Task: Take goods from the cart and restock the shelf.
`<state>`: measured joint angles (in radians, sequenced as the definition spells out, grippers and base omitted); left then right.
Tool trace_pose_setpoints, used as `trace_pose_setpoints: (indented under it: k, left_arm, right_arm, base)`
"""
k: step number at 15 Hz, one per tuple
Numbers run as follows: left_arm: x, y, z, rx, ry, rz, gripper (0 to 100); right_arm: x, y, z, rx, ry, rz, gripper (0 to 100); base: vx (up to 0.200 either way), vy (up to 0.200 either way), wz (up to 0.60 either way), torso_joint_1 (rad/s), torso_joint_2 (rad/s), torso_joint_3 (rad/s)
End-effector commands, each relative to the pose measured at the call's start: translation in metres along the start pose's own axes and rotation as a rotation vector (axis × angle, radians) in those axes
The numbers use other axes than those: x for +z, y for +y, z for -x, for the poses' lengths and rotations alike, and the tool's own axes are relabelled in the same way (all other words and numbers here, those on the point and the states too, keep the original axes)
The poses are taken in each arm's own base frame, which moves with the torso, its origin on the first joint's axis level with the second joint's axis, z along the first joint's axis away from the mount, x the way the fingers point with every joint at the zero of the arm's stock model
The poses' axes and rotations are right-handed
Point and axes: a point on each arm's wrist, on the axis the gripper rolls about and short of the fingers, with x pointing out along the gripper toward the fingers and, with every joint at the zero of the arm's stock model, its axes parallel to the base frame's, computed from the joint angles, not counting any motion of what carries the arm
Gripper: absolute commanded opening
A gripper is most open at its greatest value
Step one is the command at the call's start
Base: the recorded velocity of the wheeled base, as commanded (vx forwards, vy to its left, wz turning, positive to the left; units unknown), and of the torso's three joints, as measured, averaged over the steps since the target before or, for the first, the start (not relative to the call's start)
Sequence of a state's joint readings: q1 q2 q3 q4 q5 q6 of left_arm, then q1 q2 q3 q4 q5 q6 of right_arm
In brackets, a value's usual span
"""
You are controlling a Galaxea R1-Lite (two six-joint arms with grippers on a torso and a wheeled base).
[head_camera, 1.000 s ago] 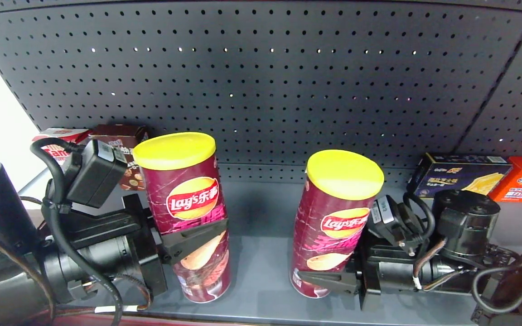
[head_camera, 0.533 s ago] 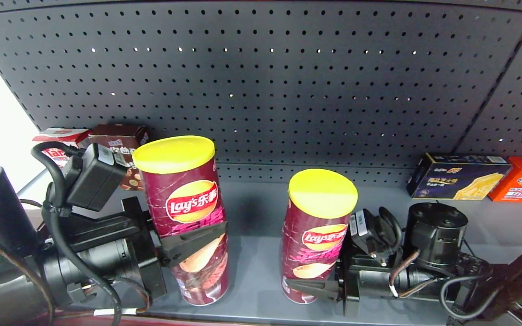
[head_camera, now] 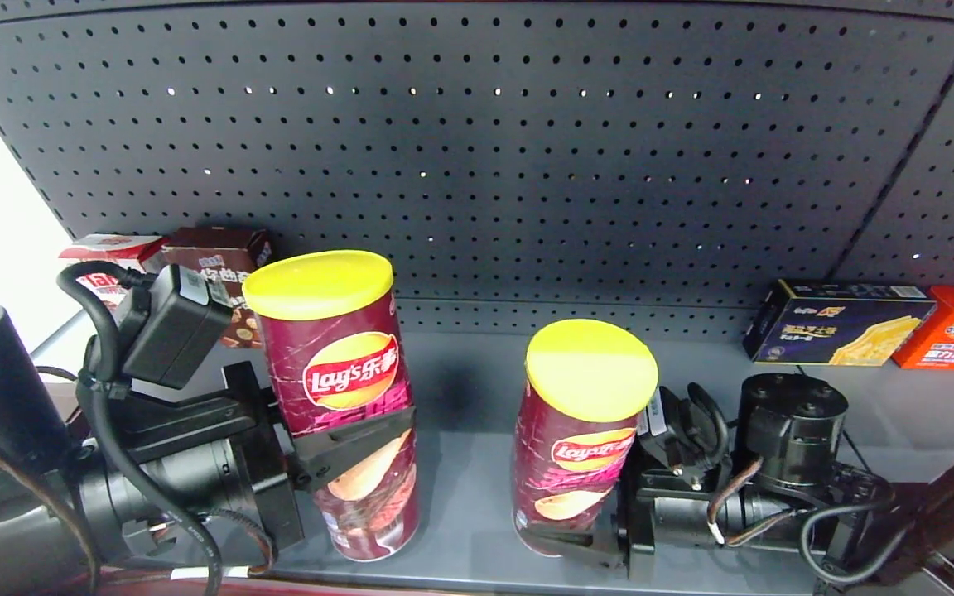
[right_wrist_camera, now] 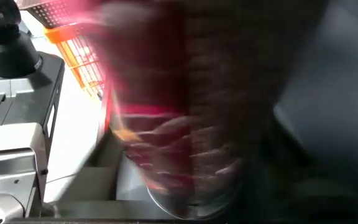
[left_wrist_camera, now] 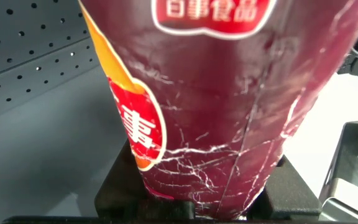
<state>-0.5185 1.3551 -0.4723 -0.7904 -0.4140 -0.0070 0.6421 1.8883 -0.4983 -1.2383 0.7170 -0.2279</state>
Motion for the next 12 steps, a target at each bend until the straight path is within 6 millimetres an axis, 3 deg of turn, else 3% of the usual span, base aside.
trace_pose_setpoints:
  k: [1,8,12]
  left_arm:
    - [-0.004,-0.001,0.001,-0.002,0.011,0.004,0]
    - [-0.006,-0.007,0.011,-0.009,0.004,0.002,0]
    - [-0.006,-0.009,0.016,-0.006,0.002,0.000,0]
  right_arm:
    - [0.004,0.000,0.001,-0.002,-0.014,0.013,100]
    - [0.028,0.015,0.028,-0.023,-0.059,0.054,100]
    - [0.039,0.011,0.043,-0.072,-0.086,0.082,100]
  base:
    - [0.000,0.000,0.00,0.000,0.00,0.000]
    - [0.000,0.000,0.00,0.000,0.00,0.000]
    - [0.000,0.000,0.00,0.000,0.00,0.000]
